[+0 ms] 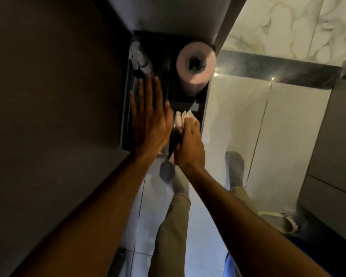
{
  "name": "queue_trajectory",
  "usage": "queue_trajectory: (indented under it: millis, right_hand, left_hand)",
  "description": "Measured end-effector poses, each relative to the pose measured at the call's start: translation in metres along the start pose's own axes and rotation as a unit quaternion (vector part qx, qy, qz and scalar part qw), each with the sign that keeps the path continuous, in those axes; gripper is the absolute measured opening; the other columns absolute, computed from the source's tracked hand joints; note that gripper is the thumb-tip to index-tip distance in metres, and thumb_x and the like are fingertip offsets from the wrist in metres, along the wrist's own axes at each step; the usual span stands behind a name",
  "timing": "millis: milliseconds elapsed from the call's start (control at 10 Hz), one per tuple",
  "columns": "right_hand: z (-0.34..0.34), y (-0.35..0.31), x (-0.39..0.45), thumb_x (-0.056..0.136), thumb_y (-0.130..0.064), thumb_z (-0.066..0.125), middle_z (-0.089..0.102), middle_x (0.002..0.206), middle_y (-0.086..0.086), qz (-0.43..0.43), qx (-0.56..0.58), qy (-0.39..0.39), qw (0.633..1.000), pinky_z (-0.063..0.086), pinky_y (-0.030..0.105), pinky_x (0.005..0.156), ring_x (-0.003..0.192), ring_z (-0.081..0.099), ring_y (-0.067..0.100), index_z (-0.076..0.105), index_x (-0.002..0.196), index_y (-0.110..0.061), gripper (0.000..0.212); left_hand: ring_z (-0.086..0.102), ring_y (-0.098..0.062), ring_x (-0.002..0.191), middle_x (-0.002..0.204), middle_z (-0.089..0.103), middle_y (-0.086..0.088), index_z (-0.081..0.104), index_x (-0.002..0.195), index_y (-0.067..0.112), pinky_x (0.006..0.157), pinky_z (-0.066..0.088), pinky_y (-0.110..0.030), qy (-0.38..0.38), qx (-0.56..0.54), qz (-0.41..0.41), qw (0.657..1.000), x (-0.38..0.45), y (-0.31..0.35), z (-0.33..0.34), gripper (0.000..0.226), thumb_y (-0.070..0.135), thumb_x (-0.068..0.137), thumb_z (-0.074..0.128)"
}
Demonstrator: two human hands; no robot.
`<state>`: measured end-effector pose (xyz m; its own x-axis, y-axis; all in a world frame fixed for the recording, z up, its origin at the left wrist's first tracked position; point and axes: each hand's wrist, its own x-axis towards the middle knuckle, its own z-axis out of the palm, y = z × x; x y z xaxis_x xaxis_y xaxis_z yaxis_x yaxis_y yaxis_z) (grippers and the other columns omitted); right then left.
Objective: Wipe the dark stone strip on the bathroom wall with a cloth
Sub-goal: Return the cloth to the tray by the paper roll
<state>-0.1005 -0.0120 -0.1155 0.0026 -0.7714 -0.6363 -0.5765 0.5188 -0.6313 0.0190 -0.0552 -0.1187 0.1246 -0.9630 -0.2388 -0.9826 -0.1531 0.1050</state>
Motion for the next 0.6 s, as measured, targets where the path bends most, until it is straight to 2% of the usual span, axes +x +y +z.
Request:
queue_trajectory:
  millis: [100, 200, 300, 400, 500, 600]
  right_hand:
    - [0.038, 0.029, 0.027, 0.115, -0.008, 0.059, 0.006, 0.190, 0.010, 0.004, -0.154, -0.010, 0.988, 0.023, 0.046, 0.144, 0.177, 0.007, 0.029, 0.009, 0.178, -0.008, 0.081]
    - [0.057, 0.043, 0.043, 0.116, -0.012, 0.058, -0.004, 0.189, 0.012, -0.023, -0.207, 0.000, 0.978, 0.009, 0.041, 0.146, 0.177, -0.006, 0.026, -0.002, 0.177, -0.007, 0.086]
    - [0.070, 0.058, 0.062, 0.118, -0.028, 0.051, -0.014, 0.188, 0.015, -0.041, -0.254, -0.017, 0.966, 0.001, 0.045, 0.147, 0.176, -0.013, 0.029, -0.010, 0.177, -0.006, 0.087]
    - [0.073, 0.067, 0.062, 0.114, -0.032, 0.056, -0.022, 0.186, 0.017, -0.041, -0.325, -0.039, 0.944, -0.006, 0.049, 0.145, 0.175, -0.019, 0.034, -0.015, 0.176, -0.008, 0.097]
    - [0.053, 0.048, 0.051, 0.116, -0.036, 0.048, -0.025, 0.185, 0.017, -0.050, -0.312, -0.045, 0.948, -0.005, 0.051, 0.146, 0.174, -0.021, 0.035, -0.016, 0.176, -0.010, 0.091]
    - [0.028, 0.033, 0.008, 0.120, -0.037, 0.041, -0.026, 0.185, 0.017, -0.073, -0.284, -0.029, 0.955, -0.001, 0.051, 0.146, 0.174, -0.022, 0.035, -0.017, 0.175, -0.011, 0.085]
  left_hand:
    - [0.011, -0.036, 0.172, 0.185, 0.012, -0.018, 0.013, 0.175, 0.008, 0.140, 0.010, -0.058, 0.020, 0.011, 0.064, 0.998, 0.016, -0.006, 0.032, 0.070, 0.045, 0.116, 0.018]
    - [0.015, -0.038, 0.171, 0.183, 0.017, -0.019, 0.018, 0.174, 0.006, 0.140, 0.011, -0.058, 0.030, -0.002, 0.094, 0.995, 0.029, -0.007, 0.047, 0.069, 0.045, 0.117, 0.020]
    - [0.020, -0.040, 0.170, 0.181, 0.023, -0.021, 0.023, 0.173, 0.005, 0.139, 0.012, -0.060, 0.036, -0.006, 0.101, 0.994, 0.040, -0.011, 0.066, 0.075, 0.053, 0.116, 0.011]
    - [0.022, -0.041, 0.169, 0.181, 0.025, -0.022, 0.026, 0.172, 0.005, 0.138, 0.014, -0.062, 0.037, 0.005, 0.098, 0.994, 0.037, -0.008, 0.072, 0.083, 0.058, 0.113, 0.003]
    - [0.013, -0.040, 0.171, 0.183, 0.016, -0.021, 0.018, 0.175, 0.009, 0.139, 0.004, -0.061, -0.010, 0.010, 0.096, 0.995, 0.046, -0.007, 0.054, 0.085, 0.066, 0.112, 0.013]
    - [0.009, -0.040, 0.171, 0.184, 0.011, -0.021, 0.013, 0.176, 0.009, 0.139, 0.005, -0.062, -0.009, 0.021, 0.080, 0.997, 0.030, -0.006, 0.032, 0.088, 0.068, 0.110, 0.023]
